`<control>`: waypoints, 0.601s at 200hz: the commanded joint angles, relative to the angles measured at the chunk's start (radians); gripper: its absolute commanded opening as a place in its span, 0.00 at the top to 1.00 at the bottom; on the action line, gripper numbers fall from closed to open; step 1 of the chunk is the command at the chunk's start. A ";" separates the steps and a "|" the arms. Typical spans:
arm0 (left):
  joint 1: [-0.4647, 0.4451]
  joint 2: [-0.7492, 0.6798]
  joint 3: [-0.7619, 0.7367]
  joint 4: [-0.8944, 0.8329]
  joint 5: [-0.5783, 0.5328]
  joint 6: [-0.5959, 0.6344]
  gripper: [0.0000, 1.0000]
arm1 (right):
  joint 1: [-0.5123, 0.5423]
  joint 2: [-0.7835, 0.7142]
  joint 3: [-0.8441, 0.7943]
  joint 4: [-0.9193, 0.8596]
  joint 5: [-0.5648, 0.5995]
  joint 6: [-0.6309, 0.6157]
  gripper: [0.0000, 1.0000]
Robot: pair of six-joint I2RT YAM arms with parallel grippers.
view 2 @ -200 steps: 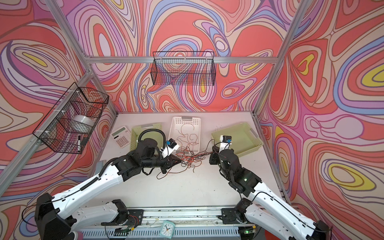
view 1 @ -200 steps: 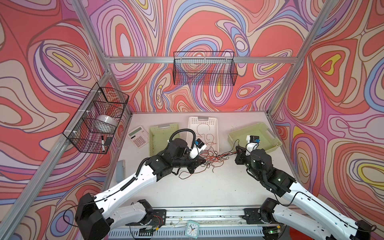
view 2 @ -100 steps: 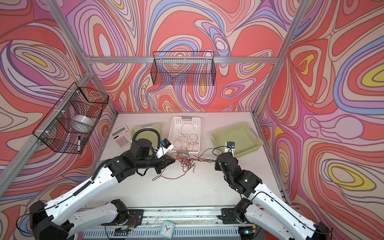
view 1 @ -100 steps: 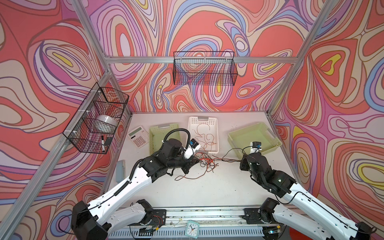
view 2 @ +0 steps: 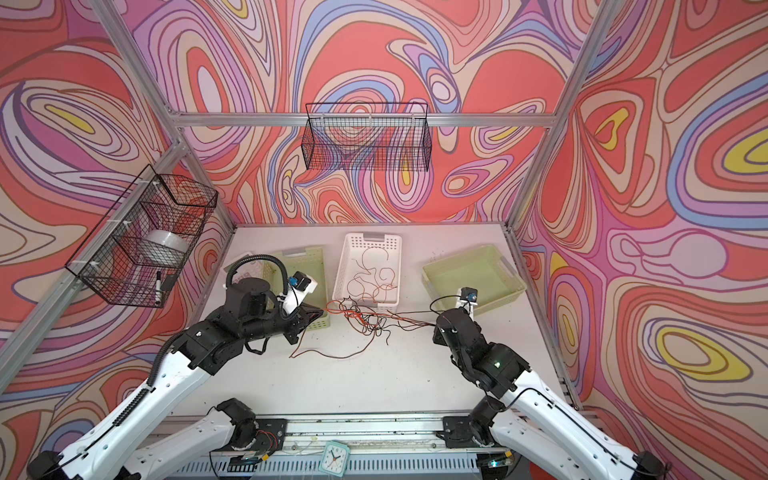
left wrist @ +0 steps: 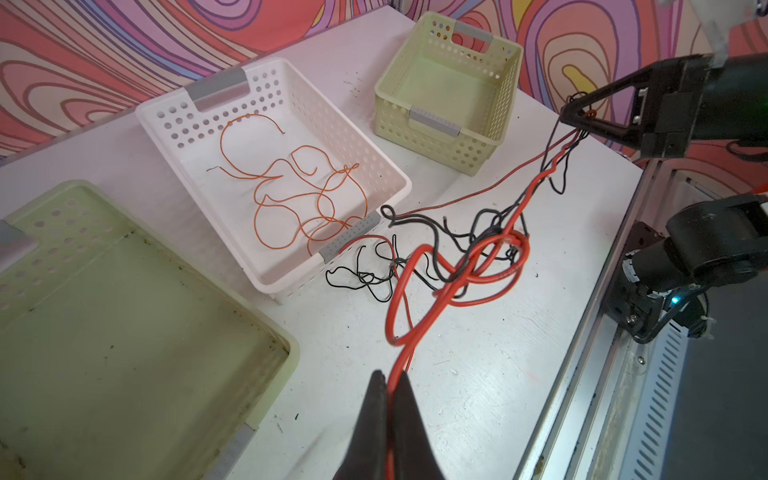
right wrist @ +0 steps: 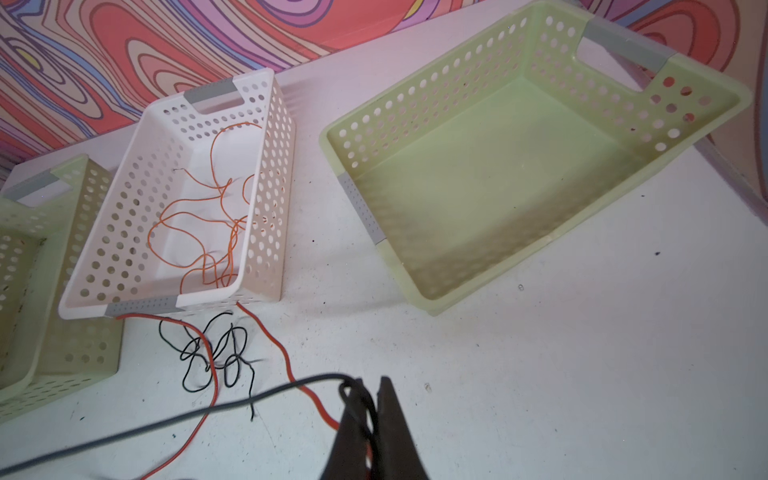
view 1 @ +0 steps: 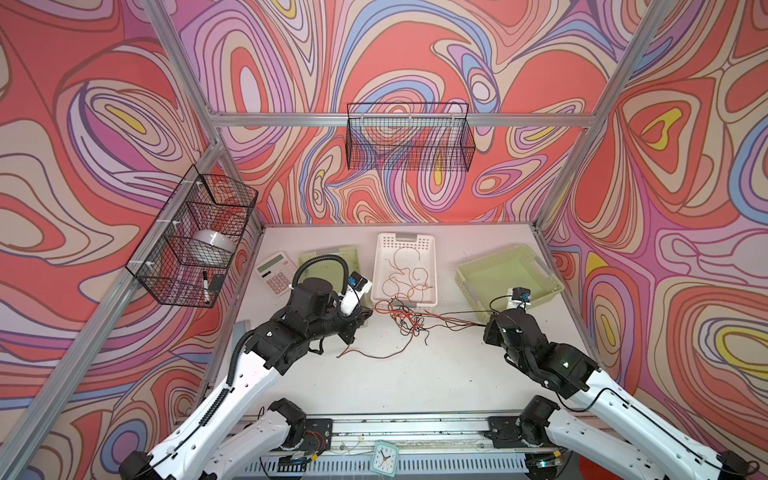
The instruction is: Untangle the cables
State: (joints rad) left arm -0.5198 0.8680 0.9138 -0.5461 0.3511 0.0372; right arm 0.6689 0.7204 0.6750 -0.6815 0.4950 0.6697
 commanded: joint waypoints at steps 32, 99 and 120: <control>0.046 -0.021 -0.003 0.024 0.142 0.001 1.00 | -0.018 0.136 -0.073 0.296 -0.382 -0.088 1.00; 0.045 0.058 0.013 0.077 0.229 -0.025 1.00 | 0.012 0.273 0.019 0.209 -0.202 -0.168 0.43; 0.044 0.082 0.014 0.101 0.239 -0.036 1.00 | 0.012 0.234 0.058 0.206 -0.169 -0.284 0.22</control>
State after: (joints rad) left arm -0.4778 0.9283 0.9138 -0.4988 0.5491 0.0143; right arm 0.6804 1.0031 0.6640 -0.4641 0.2409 0.5220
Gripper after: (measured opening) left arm 0.059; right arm 0.728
